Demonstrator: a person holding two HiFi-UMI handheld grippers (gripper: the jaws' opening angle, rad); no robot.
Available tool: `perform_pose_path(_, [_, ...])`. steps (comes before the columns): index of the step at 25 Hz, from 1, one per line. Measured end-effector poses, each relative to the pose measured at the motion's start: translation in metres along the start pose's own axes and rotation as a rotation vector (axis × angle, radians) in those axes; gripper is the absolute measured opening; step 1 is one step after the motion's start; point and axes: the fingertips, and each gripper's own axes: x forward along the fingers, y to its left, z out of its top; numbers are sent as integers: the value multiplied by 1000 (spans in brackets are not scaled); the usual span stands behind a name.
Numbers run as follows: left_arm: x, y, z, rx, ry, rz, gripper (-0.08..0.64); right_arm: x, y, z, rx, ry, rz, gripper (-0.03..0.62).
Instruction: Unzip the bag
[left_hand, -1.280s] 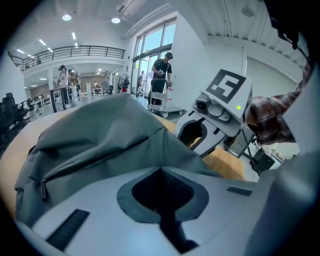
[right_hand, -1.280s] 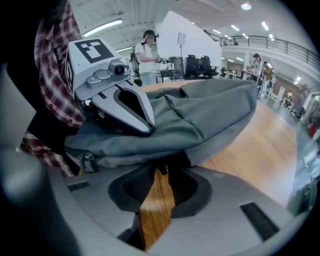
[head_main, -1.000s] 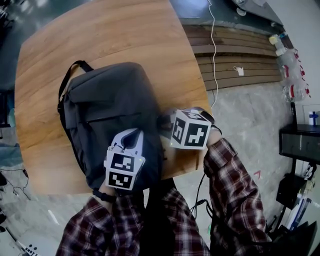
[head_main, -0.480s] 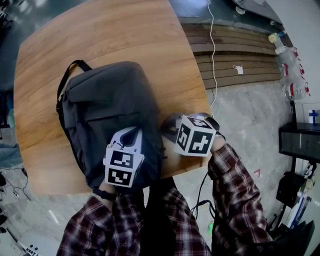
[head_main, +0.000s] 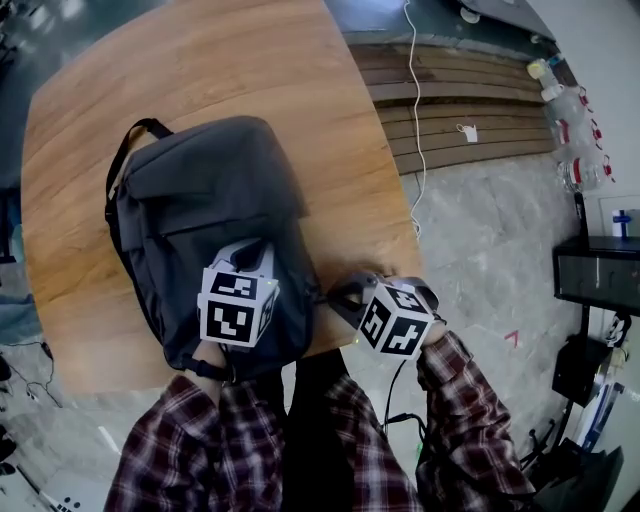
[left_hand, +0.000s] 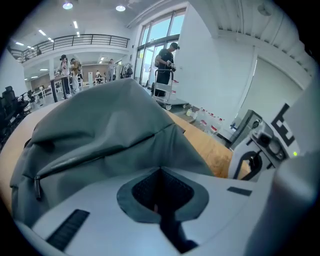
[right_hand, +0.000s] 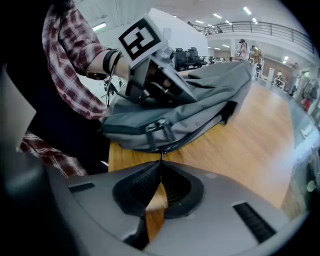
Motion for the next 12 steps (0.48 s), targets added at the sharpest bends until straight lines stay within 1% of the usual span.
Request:
perform_pose_path(2, [6,7,8,0,-9,18,8,2,12,-3,30,-14,2,15])
perform_pose_path(7, [22,22,30,-28,-23,38,8,4,26,5,152,-94,-50,15])
perform_pose_path(12, [30,42,48,-69,-45,55,8,12,37,23,213,-148,-53,15])
